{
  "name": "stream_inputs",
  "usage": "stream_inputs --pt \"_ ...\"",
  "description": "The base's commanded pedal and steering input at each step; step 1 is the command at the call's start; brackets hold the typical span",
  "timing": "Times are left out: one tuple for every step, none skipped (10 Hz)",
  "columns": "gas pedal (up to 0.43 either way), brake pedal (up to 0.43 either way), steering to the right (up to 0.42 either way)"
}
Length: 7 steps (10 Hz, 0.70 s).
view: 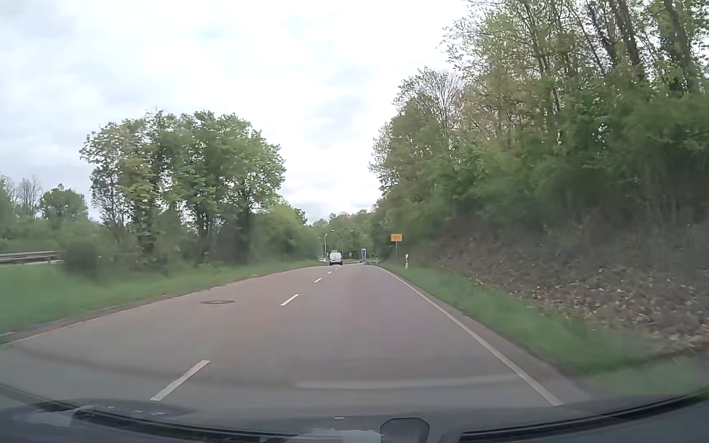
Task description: Follow the waypoints while adhering to traffic rules and regulations
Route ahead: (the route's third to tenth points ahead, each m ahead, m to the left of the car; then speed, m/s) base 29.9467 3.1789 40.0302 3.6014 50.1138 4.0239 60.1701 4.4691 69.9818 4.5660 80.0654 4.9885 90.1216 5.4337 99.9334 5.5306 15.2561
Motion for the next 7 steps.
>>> stream_inputs --pt "0.000 0.000 -0.004" --pt "0.000 0.000 -0.004" --pt "0.000 0.000 -0.005" --pt "0.000 0.000 -0.004" --pt "0.000 0.006 -0.005" --pt "0.000 0.024 -0.005" --pt "0.000 0.037 -0.005"
